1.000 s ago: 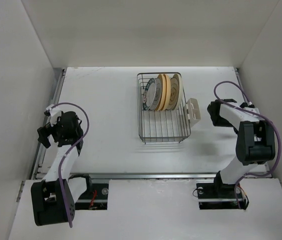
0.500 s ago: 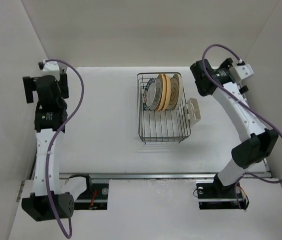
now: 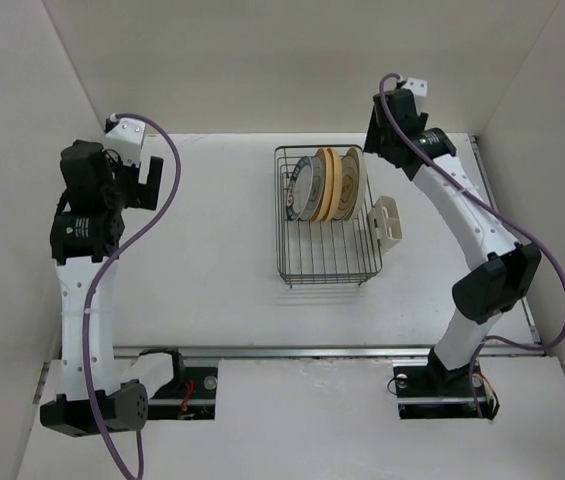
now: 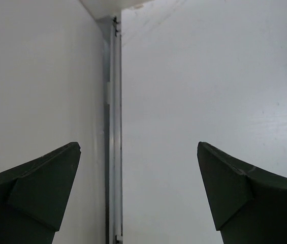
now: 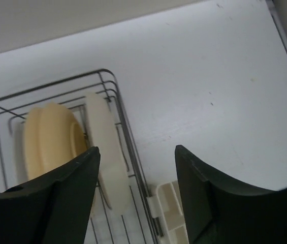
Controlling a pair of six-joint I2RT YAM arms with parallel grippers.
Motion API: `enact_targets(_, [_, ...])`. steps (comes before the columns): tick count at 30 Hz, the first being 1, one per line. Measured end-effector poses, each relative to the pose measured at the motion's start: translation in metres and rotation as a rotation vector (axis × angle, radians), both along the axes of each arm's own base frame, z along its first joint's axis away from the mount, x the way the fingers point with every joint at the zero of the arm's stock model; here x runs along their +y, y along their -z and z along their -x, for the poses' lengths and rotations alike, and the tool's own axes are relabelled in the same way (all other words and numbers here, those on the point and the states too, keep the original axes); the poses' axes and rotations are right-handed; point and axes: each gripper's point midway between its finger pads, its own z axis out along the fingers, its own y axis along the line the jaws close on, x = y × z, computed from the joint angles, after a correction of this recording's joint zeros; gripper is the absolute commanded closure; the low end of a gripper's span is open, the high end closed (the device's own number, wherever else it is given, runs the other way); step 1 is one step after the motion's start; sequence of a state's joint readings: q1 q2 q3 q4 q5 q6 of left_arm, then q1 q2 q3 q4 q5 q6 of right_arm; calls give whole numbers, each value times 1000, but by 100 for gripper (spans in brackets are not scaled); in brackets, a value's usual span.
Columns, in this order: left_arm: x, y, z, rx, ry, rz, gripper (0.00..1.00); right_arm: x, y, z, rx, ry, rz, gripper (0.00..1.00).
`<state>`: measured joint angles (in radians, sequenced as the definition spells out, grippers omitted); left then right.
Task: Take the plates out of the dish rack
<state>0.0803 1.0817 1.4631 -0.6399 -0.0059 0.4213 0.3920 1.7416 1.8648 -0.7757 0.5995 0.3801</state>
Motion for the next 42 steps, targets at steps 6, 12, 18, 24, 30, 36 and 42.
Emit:
enact_targets(6, [-1, 48, 8, 143, 4, 13, 0, 35, -25, -22, -65, -138, -38, 47])
enact_targets(12, [-1, 73, 13, 209, -2, 15, 0, 63, 8, -20, 12, -258, -28, 38])
enact_targets(18, [-1, 86, 15, 243, -1, 18, 0, 71, 38, -39, 63, -252, 18, 48])
enact_targets(24, [-1, 86, 15, 245, -2, 19, 0, 58, 78, -48, 149, -185, 116, 66])
enact_targets(30, [-1, 87, 15, 246, -3, 19, 0, 53, 81, -46, 152, -146, 180, 73])
enact_targets(36, [-2, 90, 17, 256, 0, 19, 0, 57, 77, -38, 149, -129, 251, 95])
enact_targets(42, [-2, 91, 18, 264, 0, 20, 0, 53, 72, -35, 139, -92, 294, 97])
